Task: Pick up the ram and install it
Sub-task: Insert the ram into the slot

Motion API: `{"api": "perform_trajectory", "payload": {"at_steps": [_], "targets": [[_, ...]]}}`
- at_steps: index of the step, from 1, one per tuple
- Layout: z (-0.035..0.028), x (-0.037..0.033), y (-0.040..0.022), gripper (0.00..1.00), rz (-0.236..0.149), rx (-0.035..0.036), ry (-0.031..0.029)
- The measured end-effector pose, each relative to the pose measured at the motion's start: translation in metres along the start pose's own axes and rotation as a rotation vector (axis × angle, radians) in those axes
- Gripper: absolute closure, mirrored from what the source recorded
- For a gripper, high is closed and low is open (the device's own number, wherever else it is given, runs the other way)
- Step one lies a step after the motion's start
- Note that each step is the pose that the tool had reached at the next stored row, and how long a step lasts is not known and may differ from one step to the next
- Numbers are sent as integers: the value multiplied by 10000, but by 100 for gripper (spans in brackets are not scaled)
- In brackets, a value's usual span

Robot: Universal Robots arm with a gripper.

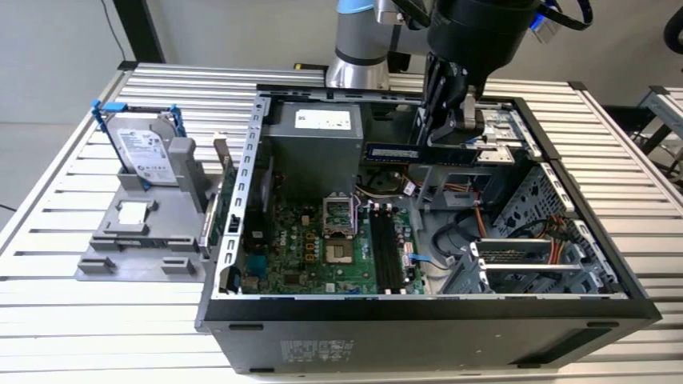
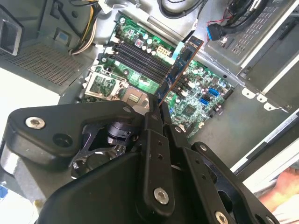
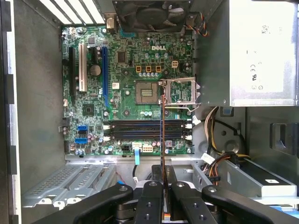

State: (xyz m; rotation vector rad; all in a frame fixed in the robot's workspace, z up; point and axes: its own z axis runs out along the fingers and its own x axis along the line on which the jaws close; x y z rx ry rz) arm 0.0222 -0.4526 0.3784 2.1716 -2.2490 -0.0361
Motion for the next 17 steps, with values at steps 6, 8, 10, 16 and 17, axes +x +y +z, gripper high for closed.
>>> {"api": "perform_trajectory", "payload": {"at_steps": [6,8,10,16,17], "targets": [[0,0,0,100,-1,0,0],[0,0,0,100,-1,0,1],[0,0,0,100,4,0,0],[0,0,0,100,657,3,-18],[0,0,0,100,813,4,-22]]}}
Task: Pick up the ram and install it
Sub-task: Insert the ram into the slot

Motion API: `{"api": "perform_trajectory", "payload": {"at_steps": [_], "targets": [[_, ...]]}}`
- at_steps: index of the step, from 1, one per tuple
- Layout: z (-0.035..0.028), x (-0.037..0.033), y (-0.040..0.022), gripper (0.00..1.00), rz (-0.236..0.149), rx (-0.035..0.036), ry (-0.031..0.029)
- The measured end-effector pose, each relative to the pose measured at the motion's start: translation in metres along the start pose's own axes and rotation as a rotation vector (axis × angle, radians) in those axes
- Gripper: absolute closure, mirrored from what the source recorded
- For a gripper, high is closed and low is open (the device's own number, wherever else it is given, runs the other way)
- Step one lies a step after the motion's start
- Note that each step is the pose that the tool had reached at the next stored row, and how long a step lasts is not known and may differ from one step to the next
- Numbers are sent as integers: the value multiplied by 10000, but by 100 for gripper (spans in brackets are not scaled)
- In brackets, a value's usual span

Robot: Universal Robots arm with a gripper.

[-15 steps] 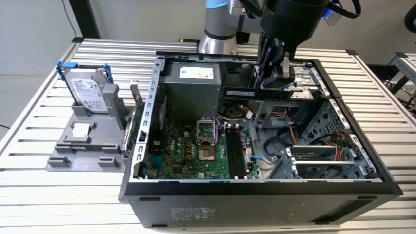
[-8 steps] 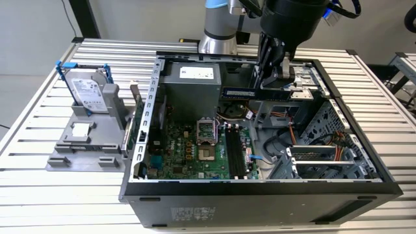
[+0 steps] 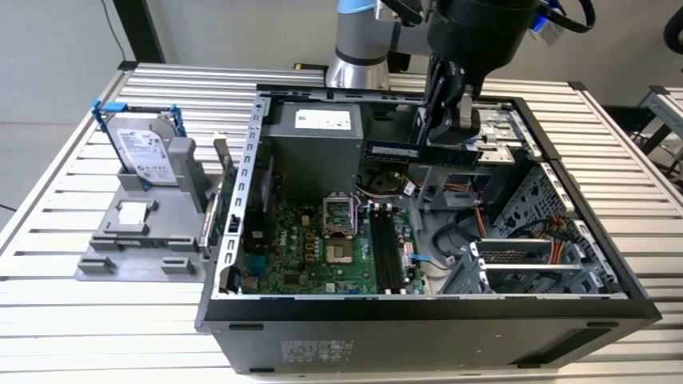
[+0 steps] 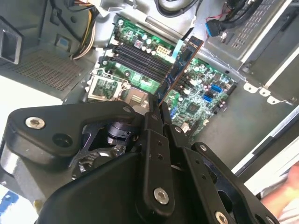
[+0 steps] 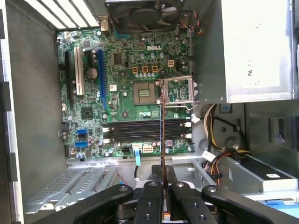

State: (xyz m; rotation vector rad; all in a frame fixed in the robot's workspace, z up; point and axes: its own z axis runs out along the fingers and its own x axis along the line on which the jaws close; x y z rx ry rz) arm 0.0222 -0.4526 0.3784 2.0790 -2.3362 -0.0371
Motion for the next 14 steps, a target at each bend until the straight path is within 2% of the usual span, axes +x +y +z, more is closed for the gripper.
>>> {"api": "perform_trajectory", "payload": {"at_steps": [14], "targets": [[0,0,0,100,2239,12,-60]]}}
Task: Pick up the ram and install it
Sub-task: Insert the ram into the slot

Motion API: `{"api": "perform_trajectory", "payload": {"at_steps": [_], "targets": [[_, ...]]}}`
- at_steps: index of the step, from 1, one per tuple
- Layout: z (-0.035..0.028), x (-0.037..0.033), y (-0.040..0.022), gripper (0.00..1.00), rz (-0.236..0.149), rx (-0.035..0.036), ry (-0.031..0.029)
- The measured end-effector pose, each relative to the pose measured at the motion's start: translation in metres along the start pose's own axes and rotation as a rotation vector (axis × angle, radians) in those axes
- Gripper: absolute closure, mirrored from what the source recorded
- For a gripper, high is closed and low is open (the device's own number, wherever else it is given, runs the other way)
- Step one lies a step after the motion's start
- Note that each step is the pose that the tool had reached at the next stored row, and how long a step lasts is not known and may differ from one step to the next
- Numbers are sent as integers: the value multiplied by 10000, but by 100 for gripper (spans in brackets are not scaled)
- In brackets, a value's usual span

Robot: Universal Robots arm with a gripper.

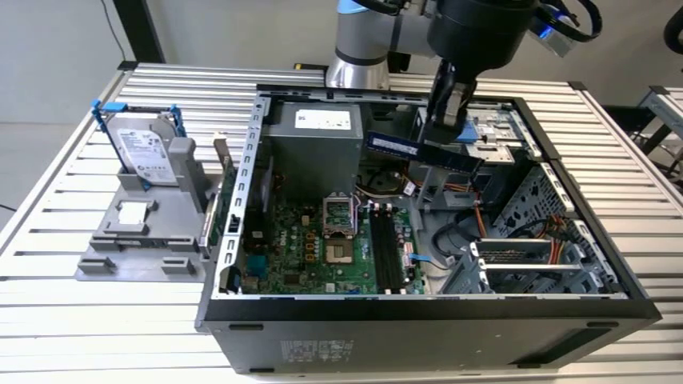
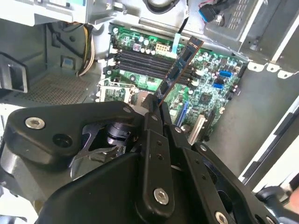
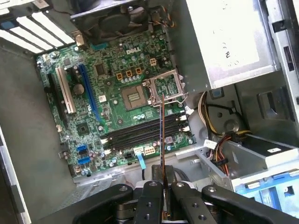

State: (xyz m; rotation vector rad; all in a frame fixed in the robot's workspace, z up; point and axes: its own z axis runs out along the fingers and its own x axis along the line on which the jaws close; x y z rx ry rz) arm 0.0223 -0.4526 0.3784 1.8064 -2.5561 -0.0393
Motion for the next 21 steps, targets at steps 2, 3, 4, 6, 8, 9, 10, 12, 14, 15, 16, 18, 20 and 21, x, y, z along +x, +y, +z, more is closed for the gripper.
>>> {"api": "perform_trajectory", "payload": {"at_steps": [2,3,4,6,8,9,10,12,14,15,16,18,20,21], "targets": [[0,0,0,100,295,2,-8],[0,0,0,100,456,2,-12],[0,0,0,100,604,3,-16],[0,0,0,100,919,5,-25],[0,0,0,100,1230,7,-33],[0,0,0,100,1385,7,-37],[0,0,0,100,1538,8,-41],[0,0,0,100,1851,10,-50],[0,0,0,100,2157,11,-58],[0,0,0,100,2324,12,-63],[0,0,0,100,2479,13,-67],[0,0,0,100,2792,15,-75],[0,0,0,100,3101,16,-84],[0,0,0,100,3255,17,-88]]}}
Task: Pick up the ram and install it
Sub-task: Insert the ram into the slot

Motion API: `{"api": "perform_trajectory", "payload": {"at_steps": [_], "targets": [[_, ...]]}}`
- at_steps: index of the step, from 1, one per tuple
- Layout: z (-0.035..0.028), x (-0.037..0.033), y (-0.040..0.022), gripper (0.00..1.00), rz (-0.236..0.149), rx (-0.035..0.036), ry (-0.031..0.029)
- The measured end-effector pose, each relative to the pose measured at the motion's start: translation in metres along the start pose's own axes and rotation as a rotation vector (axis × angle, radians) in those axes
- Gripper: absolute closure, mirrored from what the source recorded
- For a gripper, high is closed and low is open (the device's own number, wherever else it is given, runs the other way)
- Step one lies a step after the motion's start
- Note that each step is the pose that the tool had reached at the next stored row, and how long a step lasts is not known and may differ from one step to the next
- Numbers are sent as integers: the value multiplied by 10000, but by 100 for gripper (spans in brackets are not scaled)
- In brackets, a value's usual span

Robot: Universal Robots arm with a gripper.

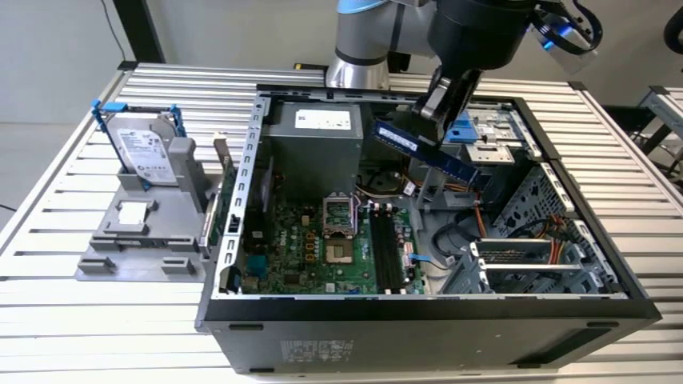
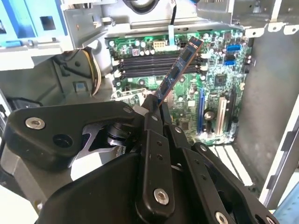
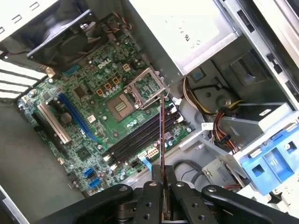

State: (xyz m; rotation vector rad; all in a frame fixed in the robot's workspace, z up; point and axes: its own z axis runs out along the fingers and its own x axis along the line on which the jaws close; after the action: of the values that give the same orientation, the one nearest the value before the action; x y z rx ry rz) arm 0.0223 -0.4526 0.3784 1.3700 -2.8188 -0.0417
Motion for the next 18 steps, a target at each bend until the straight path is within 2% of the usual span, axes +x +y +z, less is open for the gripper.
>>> {"api": "perform_trajectory", "payload": {"at_steps": [18], "targets": [[0,0,0,100,2703,14,-73]]}}
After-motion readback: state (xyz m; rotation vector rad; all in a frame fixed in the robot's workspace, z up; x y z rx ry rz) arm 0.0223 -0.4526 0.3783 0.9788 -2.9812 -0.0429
